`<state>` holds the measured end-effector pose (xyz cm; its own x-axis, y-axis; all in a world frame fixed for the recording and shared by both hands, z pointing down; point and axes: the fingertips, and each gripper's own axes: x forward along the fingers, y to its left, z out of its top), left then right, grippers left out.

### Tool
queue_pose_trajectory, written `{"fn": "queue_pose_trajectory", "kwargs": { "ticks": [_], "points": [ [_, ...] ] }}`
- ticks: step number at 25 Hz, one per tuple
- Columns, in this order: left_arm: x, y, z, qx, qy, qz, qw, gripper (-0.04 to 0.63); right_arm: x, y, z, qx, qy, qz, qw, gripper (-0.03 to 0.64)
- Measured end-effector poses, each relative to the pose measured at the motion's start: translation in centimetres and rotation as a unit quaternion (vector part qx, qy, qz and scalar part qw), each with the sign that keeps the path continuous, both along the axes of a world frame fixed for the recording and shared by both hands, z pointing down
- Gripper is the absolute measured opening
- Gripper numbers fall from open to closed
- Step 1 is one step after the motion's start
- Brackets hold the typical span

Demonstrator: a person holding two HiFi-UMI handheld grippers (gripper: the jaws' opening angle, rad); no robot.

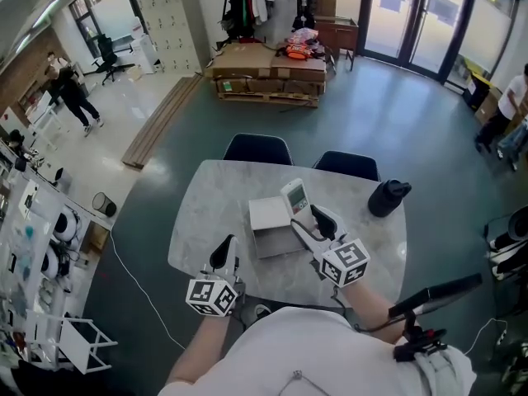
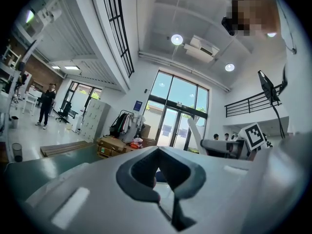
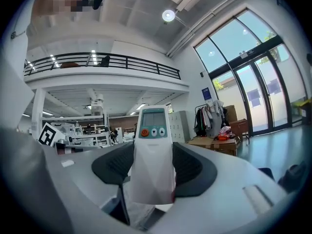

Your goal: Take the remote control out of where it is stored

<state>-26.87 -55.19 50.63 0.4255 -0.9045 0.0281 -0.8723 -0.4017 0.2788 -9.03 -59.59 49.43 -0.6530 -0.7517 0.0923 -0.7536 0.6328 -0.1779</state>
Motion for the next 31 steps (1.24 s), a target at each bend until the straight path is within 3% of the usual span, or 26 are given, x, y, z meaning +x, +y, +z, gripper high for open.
{"fn": "queue_pose_trajectory", "kwargs": {
  "ticks": [16, 31],
  "points": [
    [-2.2, 0.8, 0.9, -0.008, -0.003, -0.025, 0.9996, 0.0, -0.6, 0.3, 1.0, -0.011, 0.008, 0.008, 1.0, 0.279],
    [-1.7, 0.4, 1.2, -0.014, -0.004, -0.029, 0.9995, 0.0, -0.1, -0.5, 1.0, -0.012, 0.011, 0.008, 1.0, 0.279]
  ]
}}
